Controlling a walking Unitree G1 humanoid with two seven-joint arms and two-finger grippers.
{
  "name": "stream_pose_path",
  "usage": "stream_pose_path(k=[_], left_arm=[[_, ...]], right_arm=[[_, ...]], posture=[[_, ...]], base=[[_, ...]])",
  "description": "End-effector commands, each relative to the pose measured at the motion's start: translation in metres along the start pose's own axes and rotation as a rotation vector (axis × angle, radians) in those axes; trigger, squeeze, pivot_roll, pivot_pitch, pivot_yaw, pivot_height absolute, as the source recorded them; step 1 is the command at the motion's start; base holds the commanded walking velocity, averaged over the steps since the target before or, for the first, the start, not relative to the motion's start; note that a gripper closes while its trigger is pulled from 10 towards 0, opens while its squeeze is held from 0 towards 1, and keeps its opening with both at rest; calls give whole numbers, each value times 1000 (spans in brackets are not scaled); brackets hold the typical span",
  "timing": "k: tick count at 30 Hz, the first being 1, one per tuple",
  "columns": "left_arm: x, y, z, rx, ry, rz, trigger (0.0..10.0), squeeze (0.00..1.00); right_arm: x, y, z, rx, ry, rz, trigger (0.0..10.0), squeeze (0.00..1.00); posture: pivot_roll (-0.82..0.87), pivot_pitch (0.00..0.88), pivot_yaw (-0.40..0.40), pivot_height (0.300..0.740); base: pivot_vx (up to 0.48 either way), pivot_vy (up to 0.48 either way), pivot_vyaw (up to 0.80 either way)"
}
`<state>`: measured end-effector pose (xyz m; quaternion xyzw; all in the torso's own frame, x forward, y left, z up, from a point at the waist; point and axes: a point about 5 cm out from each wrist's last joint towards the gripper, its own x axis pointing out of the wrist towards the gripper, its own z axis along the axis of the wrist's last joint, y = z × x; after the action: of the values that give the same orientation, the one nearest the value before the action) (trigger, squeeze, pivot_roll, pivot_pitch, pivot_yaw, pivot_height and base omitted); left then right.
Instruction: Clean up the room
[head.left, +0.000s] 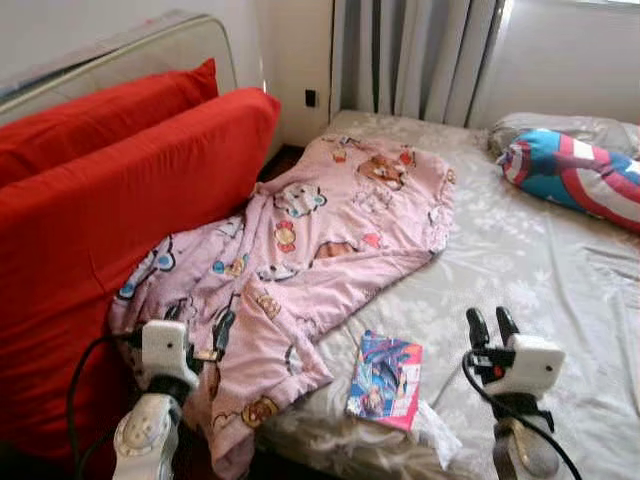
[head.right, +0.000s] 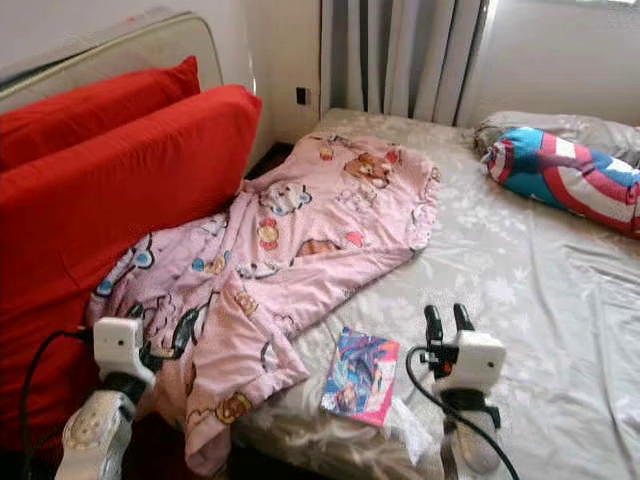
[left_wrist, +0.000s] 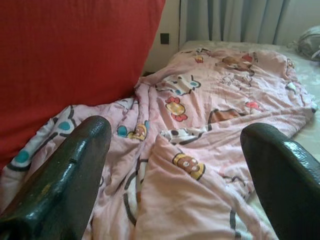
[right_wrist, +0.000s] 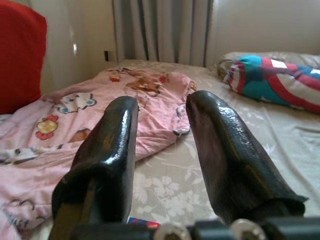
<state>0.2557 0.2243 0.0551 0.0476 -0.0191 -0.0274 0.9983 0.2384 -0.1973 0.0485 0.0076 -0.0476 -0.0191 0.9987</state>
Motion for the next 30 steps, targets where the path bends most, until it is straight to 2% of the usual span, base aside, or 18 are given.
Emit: stream_pose_path(k=[1, 5, 7, 10, 14, 20, 27, 30], left_arm=[[-3, 2, 3, 0, -5, -3, 10000, 0], [-9, -3, 2, -3, 12, -2, 10000, 0], [-7, -8, 3, -7, 14, -2, 10000, 0], [-2, -15, 14, -17, -12, -14, 10000, 0], [-3, -14, 16, -15, -12, -14, 10000, 0], [-8, -16, 16, -20, 12, -25, 10000, 0], [-6, -25, 15, -33, 25, -35, 10000, 0], [-3, -25, 18, -39, 18, -30, 10000, 0]], right_arm=[[-1, -1, 2, 5, 4, -10, 10000, 0], [-5, -5, 0, 6, 32, -37, 10000, 0], [-4, -6, 1, 7, 34, -56, 10000, 0], [-2, -3, 7, 25, 37, -71, 10000, 0], [-5, -1, 7, 40, 52, -82, 10000, 0], [-14, 4, 1, 20, 132, -73, 10000, 0], [-16, 4, 0, 23, 155, -87, 10000, 0], [-9, 9, 3, 24, 144, -56, 10000, 0]], posture=[[-95, 4, -33, 740], [-82, 10, -34, 740], [-80, 11, -37, 740], [-66, 22, -35, 740], [-52, 20, -33, 740], [-69, 20, -31, 740], [-72, 0, -37, 700], [-70, 7, -43, 680]], base=[[0, 0, 0], [0, 0, 0], [0, 0, 0], [0, 0, 0], [0, 0, 0], [0, 0, 0], [0, 0, 0], [0, 0, 0]])
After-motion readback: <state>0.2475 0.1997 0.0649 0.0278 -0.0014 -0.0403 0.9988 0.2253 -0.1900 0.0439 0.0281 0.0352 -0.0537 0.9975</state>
